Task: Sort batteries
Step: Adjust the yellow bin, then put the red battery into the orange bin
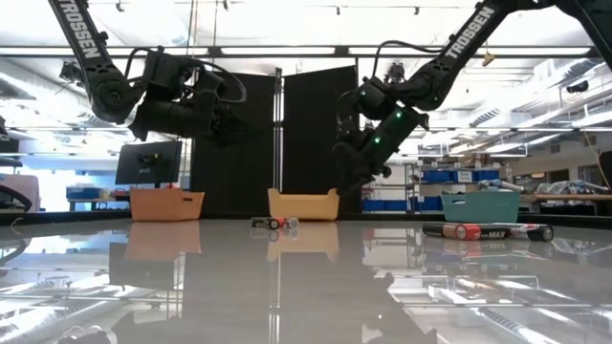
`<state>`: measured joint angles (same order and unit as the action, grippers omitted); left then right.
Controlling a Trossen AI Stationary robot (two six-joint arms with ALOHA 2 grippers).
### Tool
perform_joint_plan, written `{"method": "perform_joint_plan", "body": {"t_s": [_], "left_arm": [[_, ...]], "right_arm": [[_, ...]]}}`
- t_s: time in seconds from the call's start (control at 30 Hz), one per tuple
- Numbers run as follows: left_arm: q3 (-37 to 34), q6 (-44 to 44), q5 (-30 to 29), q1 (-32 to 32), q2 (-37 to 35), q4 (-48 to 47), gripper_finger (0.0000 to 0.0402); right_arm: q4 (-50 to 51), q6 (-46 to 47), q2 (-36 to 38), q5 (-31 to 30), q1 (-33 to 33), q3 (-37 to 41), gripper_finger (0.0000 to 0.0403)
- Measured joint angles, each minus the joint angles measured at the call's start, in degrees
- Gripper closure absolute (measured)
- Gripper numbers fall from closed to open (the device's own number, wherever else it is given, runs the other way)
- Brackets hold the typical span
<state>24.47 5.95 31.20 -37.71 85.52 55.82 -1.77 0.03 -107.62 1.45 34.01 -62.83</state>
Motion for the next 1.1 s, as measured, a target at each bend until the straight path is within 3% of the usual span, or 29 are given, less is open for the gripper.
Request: {"method": "perform_joint_plan", "body": {"t_s": [0.23, 0.63, 0.8, 1.1], "left_arm": [[0.00, -0.03, -0.05, 0.01, 0.02, -1.64, 0.0383], [0.00, 0.46, -0.98, 0.35, 0.02, -1.16, 0.0383], [0.04, 3.76, -6.91, -0.12, 0.02, 1.25, 0.0383], [0.13, 5.92, -8.82, -4.18, 1.82, 7.93, 0.0383]], "right_arm": [[1.78, -3.28, 3.86, -0.13, -0.69, 0.02, 0.0392], [7.46, -7.63, 11.84, 0.01, -10.88, 0.02, 0.0390], [6.14, -7.53, 11.61, -0.84, -13.15, 0.02, 0.0396], [-2.46, -7.61, 11.64, -3.09, -14.50, 4.42, 0.0396]]}}
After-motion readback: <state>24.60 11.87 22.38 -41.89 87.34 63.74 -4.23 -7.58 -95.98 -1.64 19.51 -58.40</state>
